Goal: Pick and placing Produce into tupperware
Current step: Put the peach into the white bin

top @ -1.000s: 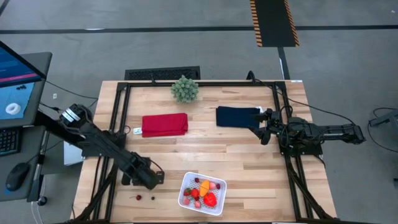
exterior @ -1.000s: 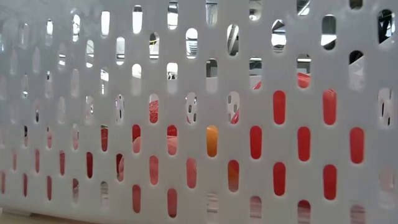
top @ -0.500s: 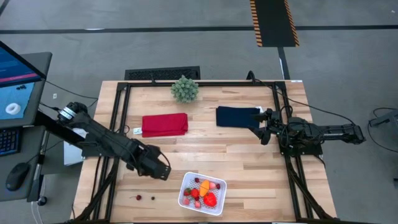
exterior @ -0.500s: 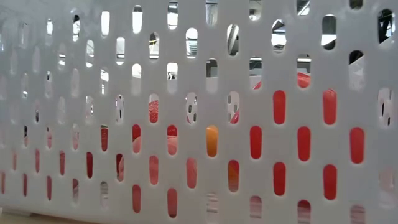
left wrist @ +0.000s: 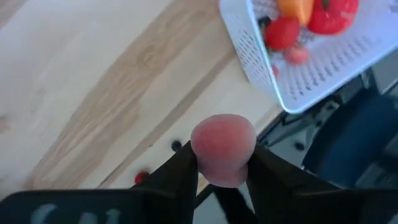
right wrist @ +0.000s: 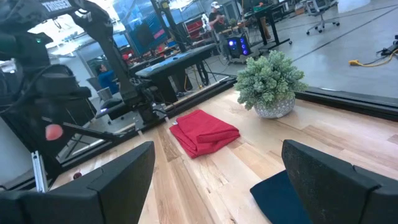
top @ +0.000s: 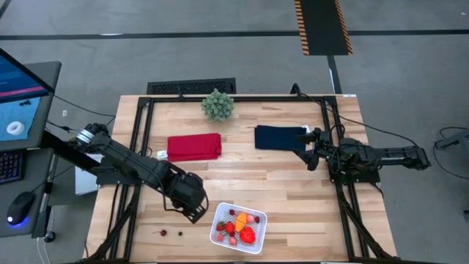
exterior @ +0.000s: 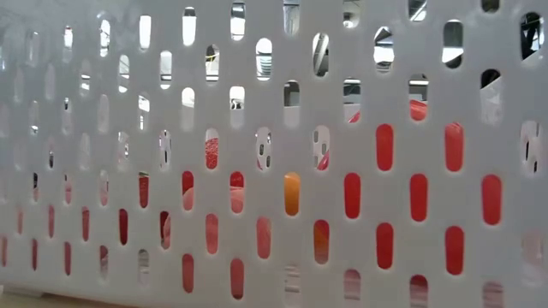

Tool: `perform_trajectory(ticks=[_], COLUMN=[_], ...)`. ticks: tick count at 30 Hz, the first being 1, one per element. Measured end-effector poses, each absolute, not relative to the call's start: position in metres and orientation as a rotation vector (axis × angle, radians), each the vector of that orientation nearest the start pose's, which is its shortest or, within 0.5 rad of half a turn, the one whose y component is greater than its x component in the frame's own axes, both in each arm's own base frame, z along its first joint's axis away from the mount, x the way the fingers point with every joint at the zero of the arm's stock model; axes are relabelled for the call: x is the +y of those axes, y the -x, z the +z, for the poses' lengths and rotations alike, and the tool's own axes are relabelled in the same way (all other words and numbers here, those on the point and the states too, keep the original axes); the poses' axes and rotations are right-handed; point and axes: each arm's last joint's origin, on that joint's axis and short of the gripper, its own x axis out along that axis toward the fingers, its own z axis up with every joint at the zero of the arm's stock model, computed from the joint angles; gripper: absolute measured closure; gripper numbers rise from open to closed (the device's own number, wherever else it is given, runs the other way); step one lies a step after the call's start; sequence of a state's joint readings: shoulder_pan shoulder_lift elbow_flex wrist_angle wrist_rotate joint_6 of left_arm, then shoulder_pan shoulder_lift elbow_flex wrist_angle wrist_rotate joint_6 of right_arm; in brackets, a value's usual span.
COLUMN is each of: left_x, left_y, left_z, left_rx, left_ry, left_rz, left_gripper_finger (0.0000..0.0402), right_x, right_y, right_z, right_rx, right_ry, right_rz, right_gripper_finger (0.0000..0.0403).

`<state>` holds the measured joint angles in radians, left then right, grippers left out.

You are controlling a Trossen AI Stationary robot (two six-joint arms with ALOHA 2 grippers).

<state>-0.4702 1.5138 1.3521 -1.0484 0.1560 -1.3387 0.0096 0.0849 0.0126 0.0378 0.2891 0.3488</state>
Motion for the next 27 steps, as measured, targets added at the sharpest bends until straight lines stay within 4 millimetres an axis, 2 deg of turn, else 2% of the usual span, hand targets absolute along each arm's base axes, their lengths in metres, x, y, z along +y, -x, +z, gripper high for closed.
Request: perform_trajectory(ticks=[8,14,22,27], left_x=[-0.163,-0.187,-0.212,-0.22], left_y=[-0.298,-0.332,-0.371,-0.386], left_z=[0.306,0.315,0.304,0.295], left_rx=[1.48,1.497,1.513,1.502], left_ry=[0.709,0.538,0.468,0.448], left_rz=[0.228,0.184,0.132,0.097], left_gripper_finger=[0.0294,0.0294,0.0294,0.0294], right_x=[-0.007,-0.007,-0.007,-0.007], right_y=[-0.101,-0.101,-0.101,-0.101], right_z=[0.165,0.165,0.165,0.165], right_rx=[-0.015,-0.015,-0.015,-0.015], right_ry=[-0.341,-0.341,-0.341,-0.341], right_rz=[-0.283,-0.283,-0.282,-0.282], right_gripper_finger=[0.0029,0.0029,0.0029,0.0029])
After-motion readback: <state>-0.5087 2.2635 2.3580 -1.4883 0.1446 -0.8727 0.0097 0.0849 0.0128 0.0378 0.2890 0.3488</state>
